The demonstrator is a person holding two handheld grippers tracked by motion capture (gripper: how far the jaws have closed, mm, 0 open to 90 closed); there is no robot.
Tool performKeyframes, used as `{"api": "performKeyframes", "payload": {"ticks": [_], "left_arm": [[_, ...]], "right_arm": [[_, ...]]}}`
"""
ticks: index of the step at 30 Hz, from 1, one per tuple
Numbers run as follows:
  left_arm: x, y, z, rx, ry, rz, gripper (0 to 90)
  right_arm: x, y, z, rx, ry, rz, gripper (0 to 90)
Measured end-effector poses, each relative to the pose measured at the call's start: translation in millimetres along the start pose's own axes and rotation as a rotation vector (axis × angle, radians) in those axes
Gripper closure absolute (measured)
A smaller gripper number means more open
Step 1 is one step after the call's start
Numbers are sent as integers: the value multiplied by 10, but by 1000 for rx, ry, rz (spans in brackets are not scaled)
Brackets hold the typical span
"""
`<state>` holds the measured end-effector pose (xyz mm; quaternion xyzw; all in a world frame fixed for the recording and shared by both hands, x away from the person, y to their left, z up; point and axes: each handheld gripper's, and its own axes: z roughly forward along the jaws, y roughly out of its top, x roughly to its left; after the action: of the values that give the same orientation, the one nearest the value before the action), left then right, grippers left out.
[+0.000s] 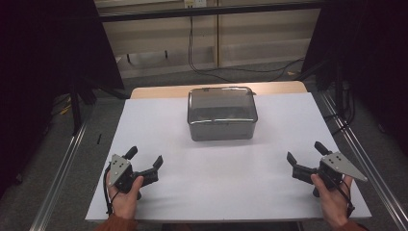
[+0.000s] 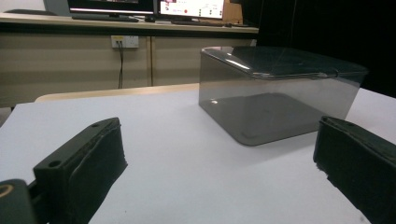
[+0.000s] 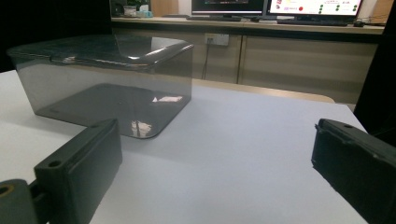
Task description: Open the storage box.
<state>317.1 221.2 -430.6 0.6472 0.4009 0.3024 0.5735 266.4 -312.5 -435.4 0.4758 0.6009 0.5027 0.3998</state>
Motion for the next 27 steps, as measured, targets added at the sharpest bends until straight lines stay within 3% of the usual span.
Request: {"api": "performKeyframes", "payload": {"ticks": [2,5,9,16,22,27], "left_arm": [[-4,-1,3,3,7,1,19],[16,-6,29,9,11,-52,28],[8,-4,50,20,24,-52,34],[-1,-6,42,22,-13,-18,39],[-22,-3,20,26,-34,-20,43],[-8,-13,13,33,-20,-37,44]], "right_arm": [[-2,-2,6,7,2,-13,14],[6,0,14,8,9,-13,14],[11,-7,39,25,30,-15,11],[46,-18,56,33,83,5,9],[103,-7,110,52,124,25,8],[169,13,147,52,137,0,3]]}}
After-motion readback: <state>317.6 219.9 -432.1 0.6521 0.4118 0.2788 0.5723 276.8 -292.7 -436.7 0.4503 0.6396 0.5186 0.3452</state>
